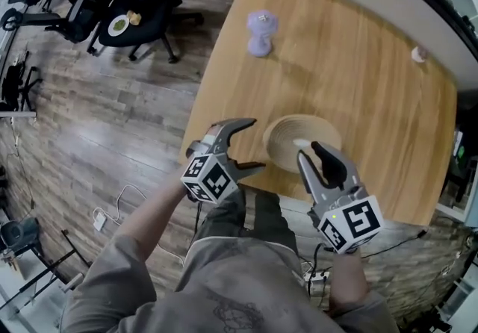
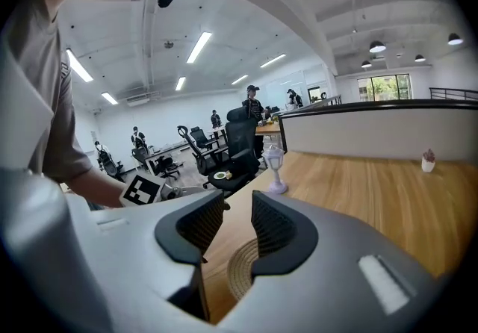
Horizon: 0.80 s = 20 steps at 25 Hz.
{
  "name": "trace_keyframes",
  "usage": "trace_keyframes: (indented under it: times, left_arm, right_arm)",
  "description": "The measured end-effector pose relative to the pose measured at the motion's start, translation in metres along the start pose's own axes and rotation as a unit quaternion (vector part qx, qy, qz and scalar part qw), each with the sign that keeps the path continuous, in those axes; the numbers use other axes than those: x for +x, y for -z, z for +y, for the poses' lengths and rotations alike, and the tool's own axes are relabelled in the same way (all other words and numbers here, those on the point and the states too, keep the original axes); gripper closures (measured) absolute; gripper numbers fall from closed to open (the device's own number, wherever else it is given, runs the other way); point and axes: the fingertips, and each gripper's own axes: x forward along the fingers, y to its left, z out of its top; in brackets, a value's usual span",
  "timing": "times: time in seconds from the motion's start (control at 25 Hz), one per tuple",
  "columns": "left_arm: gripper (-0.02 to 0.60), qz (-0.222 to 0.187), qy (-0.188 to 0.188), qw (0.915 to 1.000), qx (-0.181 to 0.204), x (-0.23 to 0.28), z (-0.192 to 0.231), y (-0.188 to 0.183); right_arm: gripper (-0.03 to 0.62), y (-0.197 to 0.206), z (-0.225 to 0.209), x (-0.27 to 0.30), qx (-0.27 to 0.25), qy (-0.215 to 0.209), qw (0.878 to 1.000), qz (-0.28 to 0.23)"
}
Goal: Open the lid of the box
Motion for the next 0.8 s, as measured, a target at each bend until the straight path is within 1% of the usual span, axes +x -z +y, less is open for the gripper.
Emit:
trace_keyframes:
  times: [0.2,0.28,0.44,0.6,0.64,0.8]
  left_arm:
    - [0.109,0.017,0.028,0.9995,0.001,0.032,-0.006,0.032]
    - [0.109,0.031,0.042,0.9987,-0.002,0.042,-0.01,0.045]
    - [0.109,0.052,0.064,0.9964,-0.017,0.061,-0.015,0.064]
    - [0.109,0.051,0.09,0.9935,-0.049,0.075,-0.022,0.069]
    - [0.109,0.05,0.096,0.9928,-0.051,0.078,-0.024,0.069]
    - [0.109,0.047,0.112,0.9917,-0.043,0.091,-0.029,0.067]
  right_arm:
    - [0.478,0.028,-0.008,0.016,0.014,0.0,1.0,0.016]
    - [0.477,0.037,-0.009,0.021,0.027,-0.003,0.999,0.019]
    - [0.477,0.05,-0.014,0.024,0.053,-0.004,0.998,0.025]
    - [0.477,0.065,-0.02,0.024,0.061,0.002,0.997,0.039]
    - [0.477,0.068,-0.021,0.024,0.061,0.003,0.997,0.043]
    - [0.477,0.081,-0.023,0.026,0.062,0.006,0.997,0.054]
